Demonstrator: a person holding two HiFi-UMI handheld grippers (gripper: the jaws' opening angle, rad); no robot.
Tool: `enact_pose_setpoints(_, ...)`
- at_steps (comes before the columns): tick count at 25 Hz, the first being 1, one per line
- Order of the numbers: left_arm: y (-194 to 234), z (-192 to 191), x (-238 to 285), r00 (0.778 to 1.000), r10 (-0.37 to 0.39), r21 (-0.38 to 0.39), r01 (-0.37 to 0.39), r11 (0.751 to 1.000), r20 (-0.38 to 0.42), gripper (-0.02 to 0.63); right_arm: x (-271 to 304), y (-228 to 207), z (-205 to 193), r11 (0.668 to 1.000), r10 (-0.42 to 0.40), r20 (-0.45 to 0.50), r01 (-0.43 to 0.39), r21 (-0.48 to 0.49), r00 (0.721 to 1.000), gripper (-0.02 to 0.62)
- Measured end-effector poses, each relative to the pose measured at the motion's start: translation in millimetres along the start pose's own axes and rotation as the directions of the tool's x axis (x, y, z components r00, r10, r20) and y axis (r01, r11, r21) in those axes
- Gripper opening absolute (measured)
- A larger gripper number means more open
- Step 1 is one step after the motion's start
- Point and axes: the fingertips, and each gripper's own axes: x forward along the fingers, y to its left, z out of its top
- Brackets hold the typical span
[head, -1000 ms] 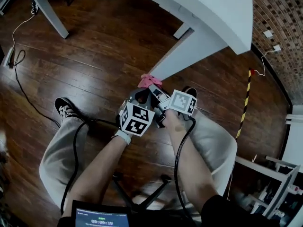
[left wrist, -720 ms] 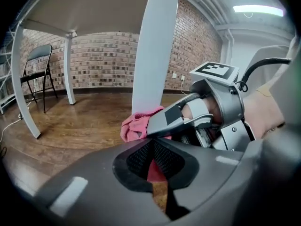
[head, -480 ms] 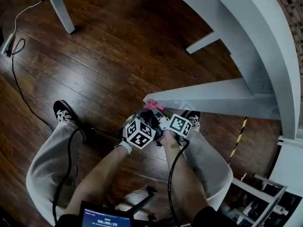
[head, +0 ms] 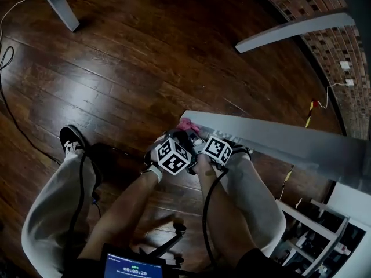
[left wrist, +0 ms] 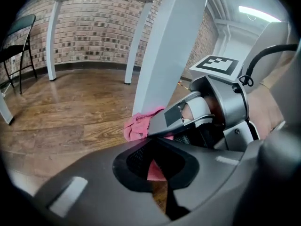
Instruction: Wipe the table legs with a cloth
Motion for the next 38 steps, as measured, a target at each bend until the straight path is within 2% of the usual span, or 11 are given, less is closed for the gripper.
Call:
enact_pose_setpoints(5,11.4,-3.5,9.2,0.999,-0.036,-0.001,0.036,0.999,-0.024,0.0,11.4,-7.2,2.6,0.997,-0.036,0.061,0.031,0.068,0.998,0.051)
enact_pose_setpoints(10,26.7,0.4,-24.6,0.998,-0.051,0.032,0.052,0.998,-0.024,0.0,11.5,23.8,-2.8,0.988,-0.051,0.174,0.025,0.149,0.983,0.049)
enact_pose_setpoints(12,46.6,9.0,-35.0,0.998,-0.049,0.057,0.051,0.997,-0.026,0.0,16.0,35.0,9.1,0.98,-0.082,0.253,0.033,0.194,0.964,0.049)
enact_pose_setpoints(14,61.1,19.4,-41.8,0.998,-0.057,0.095,0.06,0.994,-0.034,0.0,15.0,37.4,17.1,0.964,-0.152,0.323,0.068,0.255,0.934,0.051)
enact_pose_setpoints(16,64.8,31.4,-48.8,0.996,-0.081,0.151,0.085,0.985,-0.035,0.0,9.0,41.3,20.0,0.95,-0.185,0.383,0.065,0.306,0.905,0.049)
enact_pose_setpoints(19,62.6,55.0,-60.4,0.993,-0.116,0.235,0.117,0.965,-0.02,0.0,-2.5,57.9,28.5,0.944,-0.168,0.457,0.009,0.33,0.873,0.049)
enact_pose_setpoints(28,23.3,105.4,-112.2,0.979,-0.201,0.397,0.192,0.898,-0.02,0.0,-62.7,127.7,47.7,0.954,-0.091,0.565,-0.091,0.286,0.82,0.049)
enact_pose_setpoints(31,6.5,136.1,-139.5,0.975,-0.221,0.471,0.18,0.864,0.033,0.0,-89.0,155.5,54.8,0.952,-0.064,0.604,-0.132,0.275,0.795,0.049)
enact_pose_setpoints(34,-4.0,170.1,-165.7,0.969,-0.235,0.537,0.156,0.829,0.081,0.0,-114.0,181.7,64.6,0.945,-0.044,0.658,-0.182,0.27,0.752,0.049)
enact_pose_setpoints(38,-12.6,207.5,-197.3,0.959,-0.254,0.579,0.138,0.804,0.124,0.0,-144.6,220.4,76.5,0.946,-0.018,0.709,-0.218,0.24,0.705,0.051)
